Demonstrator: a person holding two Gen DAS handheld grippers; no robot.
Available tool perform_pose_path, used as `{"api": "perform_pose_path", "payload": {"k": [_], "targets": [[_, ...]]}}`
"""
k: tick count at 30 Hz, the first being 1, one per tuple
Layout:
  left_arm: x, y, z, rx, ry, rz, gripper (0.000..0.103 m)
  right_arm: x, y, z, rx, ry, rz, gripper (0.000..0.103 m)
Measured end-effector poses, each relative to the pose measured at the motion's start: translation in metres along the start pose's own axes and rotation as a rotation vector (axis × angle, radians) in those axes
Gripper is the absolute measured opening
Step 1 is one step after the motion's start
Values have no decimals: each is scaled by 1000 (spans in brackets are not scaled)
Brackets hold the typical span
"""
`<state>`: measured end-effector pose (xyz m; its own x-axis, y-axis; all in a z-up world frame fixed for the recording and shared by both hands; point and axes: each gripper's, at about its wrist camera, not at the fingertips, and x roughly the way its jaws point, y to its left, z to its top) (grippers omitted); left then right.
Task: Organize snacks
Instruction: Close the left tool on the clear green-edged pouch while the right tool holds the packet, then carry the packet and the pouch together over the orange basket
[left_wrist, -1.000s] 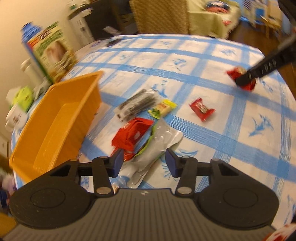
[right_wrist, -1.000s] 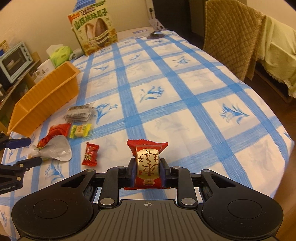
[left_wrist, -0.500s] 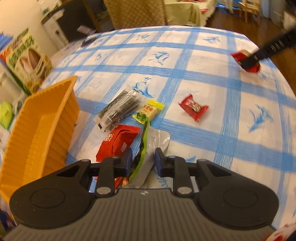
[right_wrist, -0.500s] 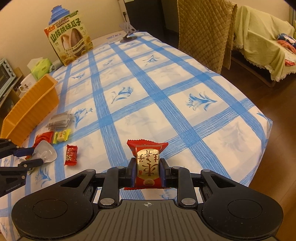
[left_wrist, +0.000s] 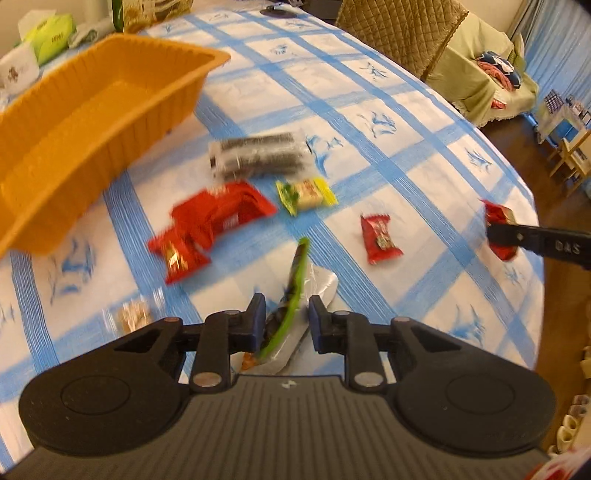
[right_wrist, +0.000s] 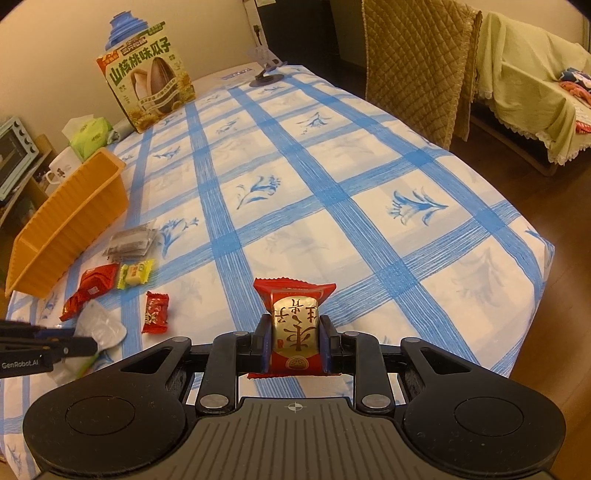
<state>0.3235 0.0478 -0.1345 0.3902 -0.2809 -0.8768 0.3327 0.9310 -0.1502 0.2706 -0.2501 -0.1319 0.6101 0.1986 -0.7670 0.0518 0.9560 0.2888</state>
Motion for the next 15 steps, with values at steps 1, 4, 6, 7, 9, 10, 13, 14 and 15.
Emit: {"api": "perform_pose_path", "payload": {"k": [1, 4, 6, 7, 9, 10, 13, 14, 15], "targets": [[-1, 0, -3, 9, 7, -4, 22, 0, 1, 0, -1, 0, 4, 26], [-3, -3, -12, 51, 9, -4, 24, 0, 2, 0, -7, 2, 13, 26], [-3, -4, -16, 66, 7, -1, 24, 0, 4, -1, -11, 5, 19, 26], [-3, -5, -16, 74, 6, 0, 23, 0, 4, -1, -14, 7, 21, 26], [-2, -8, -18, 97, 15, 0, 23, -1, 5, -3, -16, 10, 25, 26], [-1, -10, -19, 107, 18, 7, 24, -1, 5, -4, -18, 10, 26, 26], [0, -12, -21, 105, 6, 19, 22, -3, 4, -6, -20, 11, 29, 26], [0, -12, -21, 100, 1, 26, 22, -4, 4, -7, -21, 12, 30, 26], [0, -12, -21, 98, -5, 32, 22, -5, 4, -7, -21, 13, 32, 26]]}}
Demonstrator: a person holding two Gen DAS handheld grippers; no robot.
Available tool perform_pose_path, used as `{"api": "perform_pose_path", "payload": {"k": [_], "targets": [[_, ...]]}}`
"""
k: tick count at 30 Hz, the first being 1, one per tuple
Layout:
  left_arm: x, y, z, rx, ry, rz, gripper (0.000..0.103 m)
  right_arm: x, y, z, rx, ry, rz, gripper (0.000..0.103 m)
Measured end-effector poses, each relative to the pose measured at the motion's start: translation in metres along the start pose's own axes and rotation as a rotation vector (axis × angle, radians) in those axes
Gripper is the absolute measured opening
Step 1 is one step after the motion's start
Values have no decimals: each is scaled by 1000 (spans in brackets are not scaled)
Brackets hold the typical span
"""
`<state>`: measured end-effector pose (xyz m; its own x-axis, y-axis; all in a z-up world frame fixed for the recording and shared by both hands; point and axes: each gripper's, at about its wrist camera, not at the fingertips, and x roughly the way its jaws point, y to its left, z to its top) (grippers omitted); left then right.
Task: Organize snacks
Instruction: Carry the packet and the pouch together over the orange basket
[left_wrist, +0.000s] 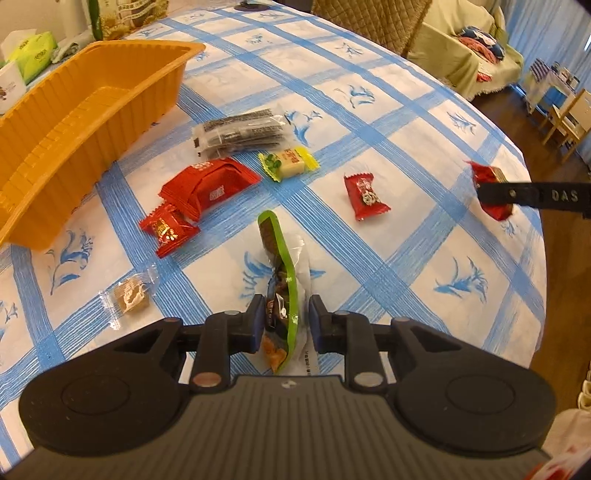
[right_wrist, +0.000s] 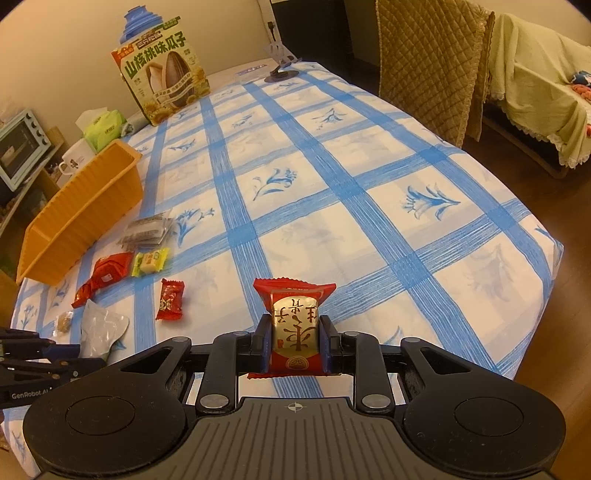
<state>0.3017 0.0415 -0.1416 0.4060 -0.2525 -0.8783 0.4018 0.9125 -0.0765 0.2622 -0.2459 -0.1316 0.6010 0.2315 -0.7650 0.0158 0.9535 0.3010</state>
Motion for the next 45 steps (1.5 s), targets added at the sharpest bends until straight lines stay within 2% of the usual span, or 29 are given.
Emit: {"api": "perform_pose_path", "payload": {"k": [10, 19, 26, 35, 40, 45], "targets": [[-26, 1, 2, -54, -68, 11, 21, -7, 5, -1, -37, -4, 30, 26], [-71, 21, 9, -158, -164, 59, 21, -4, 38, 21, -143, -6, 104, 26], [-106, 52, 21, -260, -238, 127, 21, 9, 95, 49, -269, 6, 216, 26], [-128, 109, 40, -374, -293, 227, 21, 38, 190, 88, -418, 0, 381, 26], [-133, 140, 53, -441, -316, 263, 21, 58, 238, 109, -469, -10, 435, 26], [-129, 164, 67, -478, -332, 277, 21, 83, 271, 127, -488, -12, 458, 26]]}}
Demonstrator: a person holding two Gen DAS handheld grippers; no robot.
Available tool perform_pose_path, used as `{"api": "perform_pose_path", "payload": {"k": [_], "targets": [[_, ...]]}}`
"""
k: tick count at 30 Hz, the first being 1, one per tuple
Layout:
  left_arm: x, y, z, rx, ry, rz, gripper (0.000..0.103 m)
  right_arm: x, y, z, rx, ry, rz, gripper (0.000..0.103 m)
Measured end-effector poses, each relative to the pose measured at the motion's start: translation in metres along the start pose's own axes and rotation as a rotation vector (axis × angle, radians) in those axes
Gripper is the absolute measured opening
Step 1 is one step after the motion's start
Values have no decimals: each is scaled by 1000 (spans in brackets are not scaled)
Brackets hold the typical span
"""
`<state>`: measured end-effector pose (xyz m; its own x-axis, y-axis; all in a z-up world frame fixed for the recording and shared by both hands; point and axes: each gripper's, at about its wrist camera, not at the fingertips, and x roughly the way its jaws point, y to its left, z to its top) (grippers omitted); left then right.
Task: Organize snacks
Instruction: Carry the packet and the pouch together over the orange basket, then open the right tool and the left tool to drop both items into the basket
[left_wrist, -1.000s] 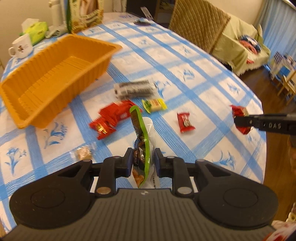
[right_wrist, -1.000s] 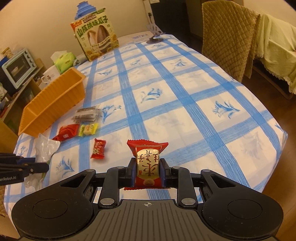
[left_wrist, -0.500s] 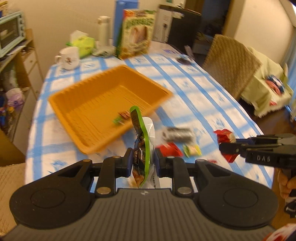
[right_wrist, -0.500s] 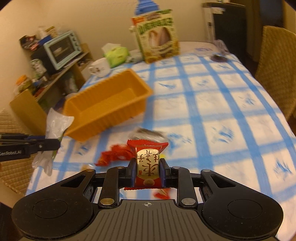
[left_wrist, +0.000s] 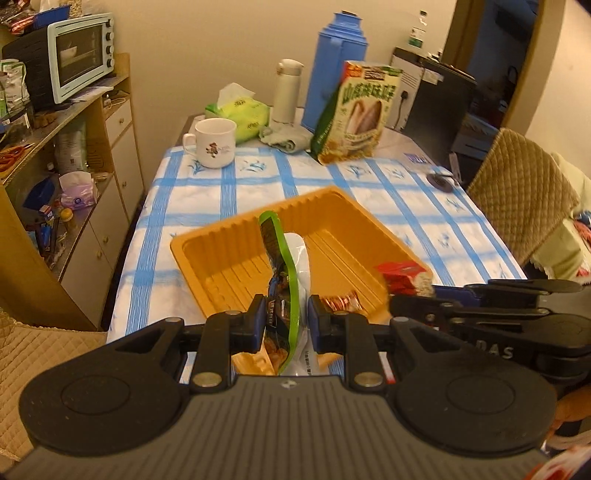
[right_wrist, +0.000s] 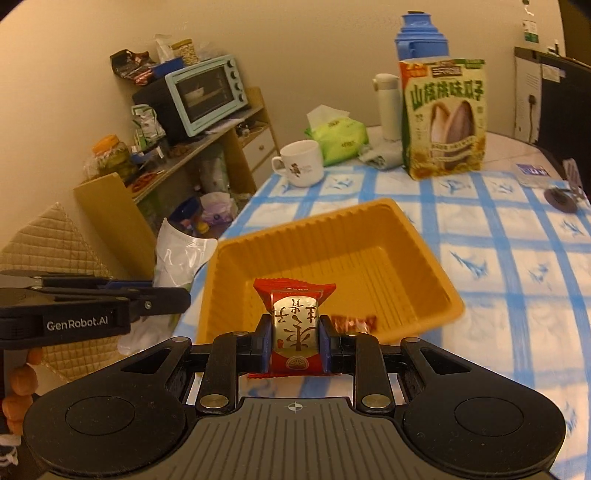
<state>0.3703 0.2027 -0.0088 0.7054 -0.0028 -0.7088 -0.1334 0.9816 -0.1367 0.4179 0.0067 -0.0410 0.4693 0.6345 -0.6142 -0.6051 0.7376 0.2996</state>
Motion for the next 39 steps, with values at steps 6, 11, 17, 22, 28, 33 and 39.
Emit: {"api": "perform_pose_path", "payload": {"k": [6, 11, 17, 22, 28, 33, 39], "targets": [[32, 12, 17, -51, 20, 15, 21, 38, -1, 22, 14, 20, -12, 26], [59, 21, 25, -80, 47, 34, 21, 66, -7, 30, 33, 51, -29, 26], [89, 31, 28, -111, 87, 50, 21, 91, -18, 32, 54, 79, -52, 26], [110, 38, 26, -136, 124, 56, 21, 102, -26, 33, 65, 90, -66, 26], [127, 43, 23, -159, 161, 50, 21, 110, -31, 33, 75, 100, -67, 26], [127, 41, 24, -144, 153, 35, 24, 114, -33, 33, 80, 109, -69, 26], [122, 42, 29, -119, 133, 34, 29, 117, -33, 34, 81, 112, -68, 26]]}}
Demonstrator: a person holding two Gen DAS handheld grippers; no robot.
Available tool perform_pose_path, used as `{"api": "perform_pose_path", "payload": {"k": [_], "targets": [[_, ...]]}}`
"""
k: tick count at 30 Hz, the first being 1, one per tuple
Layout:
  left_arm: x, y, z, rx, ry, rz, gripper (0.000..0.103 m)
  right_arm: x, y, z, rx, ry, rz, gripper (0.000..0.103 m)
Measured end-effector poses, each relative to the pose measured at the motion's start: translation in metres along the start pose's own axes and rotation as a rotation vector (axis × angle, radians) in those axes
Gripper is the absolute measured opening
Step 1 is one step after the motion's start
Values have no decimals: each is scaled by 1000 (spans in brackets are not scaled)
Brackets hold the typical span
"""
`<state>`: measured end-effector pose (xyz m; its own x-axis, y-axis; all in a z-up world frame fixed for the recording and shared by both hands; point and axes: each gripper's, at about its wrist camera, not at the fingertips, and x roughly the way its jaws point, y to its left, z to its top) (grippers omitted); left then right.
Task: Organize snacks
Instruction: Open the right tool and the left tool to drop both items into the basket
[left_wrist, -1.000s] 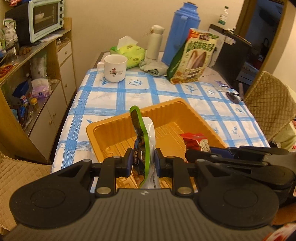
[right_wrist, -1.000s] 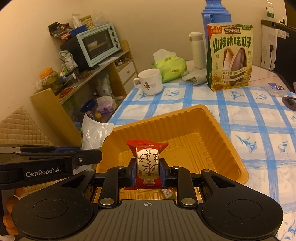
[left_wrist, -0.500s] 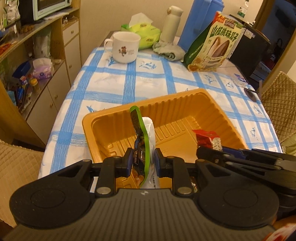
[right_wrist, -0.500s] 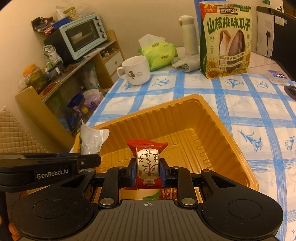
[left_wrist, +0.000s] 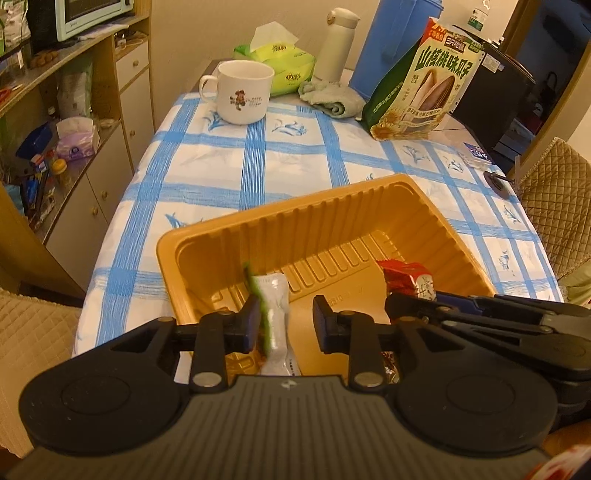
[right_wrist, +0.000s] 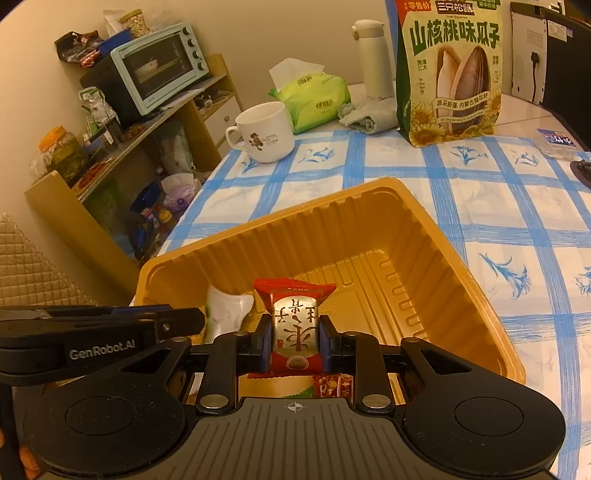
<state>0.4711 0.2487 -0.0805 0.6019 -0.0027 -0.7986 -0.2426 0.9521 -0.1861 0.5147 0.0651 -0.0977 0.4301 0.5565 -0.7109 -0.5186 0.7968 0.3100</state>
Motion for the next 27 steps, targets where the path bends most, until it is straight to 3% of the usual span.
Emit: {"api": "perform_pose_path", "payload": {"k": [14, 18, 20, 22, 27], "targets": [[-9, 8, 5, 16, -24, 9, 32, 10, 9, 8, -10, -13, 17, 26], [-14, 11, 3, 9, -34, 20, 39, 9, 9, 10, 16, -52, 35, 27], [-18, 13, 2, 7, -40, 25, 45, 4, 9, 11, 15, -78, 41, 37], [-22, 13, 0, 8, -45, 29, 47, -2, 9, 10, 12, -100, 34, 62], [-35, 12, -8, 20, -54, 29, 59, -15, 5, 7, 16, -98, 28, 66]]}}
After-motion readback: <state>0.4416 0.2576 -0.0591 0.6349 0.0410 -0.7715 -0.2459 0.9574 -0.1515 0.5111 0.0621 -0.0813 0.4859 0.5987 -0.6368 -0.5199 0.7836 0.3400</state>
